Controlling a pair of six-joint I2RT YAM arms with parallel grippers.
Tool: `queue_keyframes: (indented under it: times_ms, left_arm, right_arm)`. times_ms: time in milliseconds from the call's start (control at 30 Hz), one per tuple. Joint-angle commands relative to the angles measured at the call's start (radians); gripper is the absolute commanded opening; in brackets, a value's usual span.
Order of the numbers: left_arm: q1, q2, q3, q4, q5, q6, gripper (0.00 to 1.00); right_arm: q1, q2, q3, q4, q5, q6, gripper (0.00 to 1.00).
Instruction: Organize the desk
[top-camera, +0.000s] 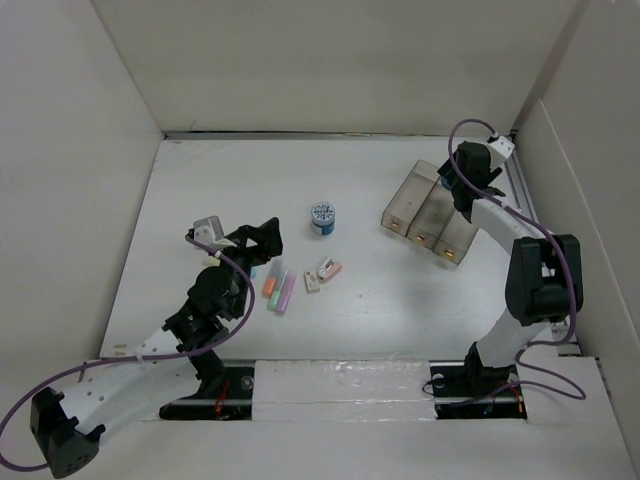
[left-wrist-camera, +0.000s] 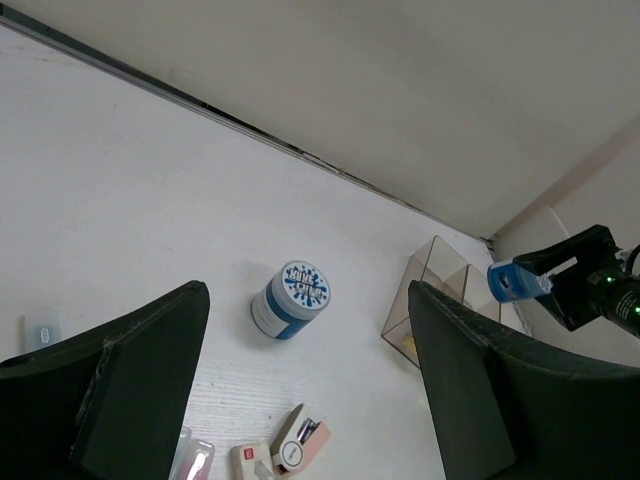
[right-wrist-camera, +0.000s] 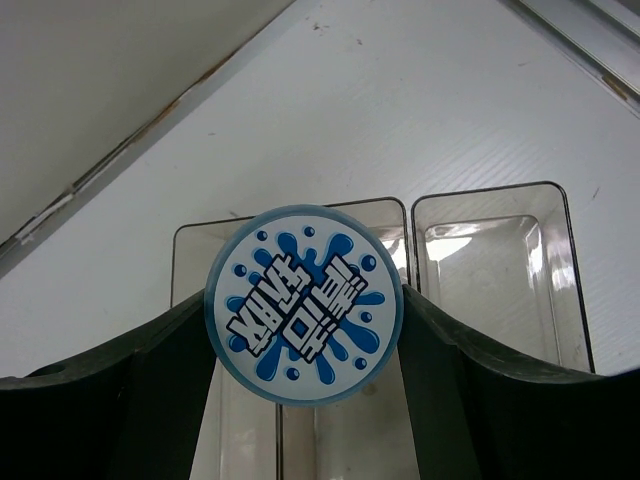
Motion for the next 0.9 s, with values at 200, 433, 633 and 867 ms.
queue_keyframes:
  times_ms: [200, 433, 633, 867]
  left_arm:
    - [0.002, 0.002, 0.015, 0.032, 0.013, -0.004, 0.77]
    - [0.002, -0.007, 0.012, 0.037, 0.024, -0.005, 0.77]
    - [0.002, -0.018, 0.013, 0.034, 0.03, -0.007, 0.77]
    - [0.002, -0.022, 0.009, 0.037, 0.025, -0.007, 0.77]
  right_arm:
    - [-0.021, 0.028, 0.037, -0.011, -0.031, 0.068, 0.52]
    - [-0.03, 0.054, 0.069, -0.066, -0.051, 0.068, 0.56]
    - [-0.039, 0.064, 0.083, -0.106, -0.054, 0.06, 0.82]
    - [-0.039, 0.031, 0.089, -0.11, -0.072, 0.051, 0.88]
